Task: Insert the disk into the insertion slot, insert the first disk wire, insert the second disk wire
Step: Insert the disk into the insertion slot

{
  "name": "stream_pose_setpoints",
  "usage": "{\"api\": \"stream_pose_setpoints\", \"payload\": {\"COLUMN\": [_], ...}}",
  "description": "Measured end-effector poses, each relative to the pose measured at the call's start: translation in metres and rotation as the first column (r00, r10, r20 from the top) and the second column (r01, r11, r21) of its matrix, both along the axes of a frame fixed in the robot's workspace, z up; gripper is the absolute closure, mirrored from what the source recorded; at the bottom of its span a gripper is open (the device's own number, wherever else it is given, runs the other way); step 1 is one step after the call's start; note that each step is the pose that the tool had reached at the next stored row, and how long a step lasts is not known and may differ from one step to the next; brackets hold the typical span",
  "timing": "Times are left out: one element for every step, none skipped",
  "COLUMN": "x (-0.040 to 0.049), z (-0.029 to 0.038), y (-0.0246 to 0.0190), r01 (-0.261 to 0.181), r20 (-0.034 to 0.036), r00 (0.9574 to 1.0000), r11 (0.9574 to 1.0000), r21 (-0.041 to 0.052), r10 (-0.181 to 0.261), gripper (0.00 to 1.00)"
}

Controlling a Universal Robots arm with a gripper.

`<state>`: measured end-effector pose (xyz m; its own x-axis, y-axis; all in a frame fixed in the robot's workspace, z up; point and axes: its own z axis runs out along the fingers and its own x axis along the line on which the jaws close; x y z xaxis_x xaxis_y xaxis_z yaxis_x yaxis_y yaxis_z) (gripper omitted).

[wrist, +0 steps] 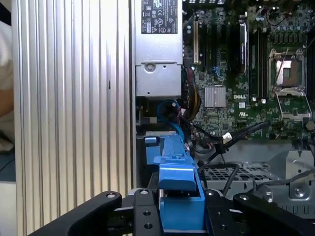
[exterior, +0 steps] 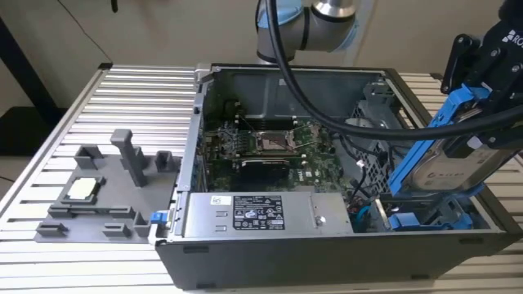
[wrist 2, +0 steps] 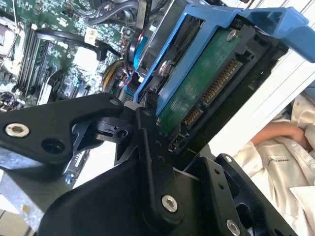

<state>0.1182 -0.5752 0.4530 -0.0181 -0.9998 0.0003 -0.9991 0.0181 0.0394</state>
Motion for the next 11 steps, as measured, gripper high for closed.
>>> {"api": "stream_pose_setpoints", "payload": {"x": [0.0006, 0.0011, 0.0015, 0.0018, 0.0022, 0.0025, 0.0028, 0.0031, 0.0033, 0.0036, 0.0039], "z": [-0.0013, -0.0026, -0.0039, -0.0051, -0.0063, -0.0074, -0.0087, -0.0098, -0.0111, -0.0124, -0.0138], "y": [0.0004, 0.0007, 0.0009, 0.0011, 0.0013, 0.0015, 0.0017, 0.0018, 0.0020, 0.0021, 0.0022], "r01": [0.000, 0.000, 0.000, 0.000, 0.000, 0.000, 0.000, 0.000, 0.000, 0.000, 0.000], "r20": [0.0000, 0.0000, 0.0000, 0.0000, 0.0000, 0.0000, 0.0000, 0.0000, 0.0000, 0.0000, 0.0000], "r00": [1.0000, 1.0000, 1.0000, 1.0000, 1.0000, 1.0000, 1.0000, 1.0000, 1.0000, 1.0000, 1.0000], "r11": [1.0000, 1.0000, 1.0000, 1.0000, 1.0000, 1.0000, 1.0000, 1.0000, 1.0000, 1.0000, 1.0000], "r21": [0.0000, 0.0002, 0.0002, 0.0002, 0.0003, 0.0001, 0.0001, -0.0001, -0.0002, -0.0001, 0.0001], "r10": [0.000, 0.000, 0.000, 0.000, 0.000, 0.000, 0.000, 0.000, 0.000, 0.000, 0.000], "gripper": [0.67, 0.67, 0.67, 0.67, 0.67, 0.67, 0.67, 0.67, 0.67, 0.67, 0.67]}}
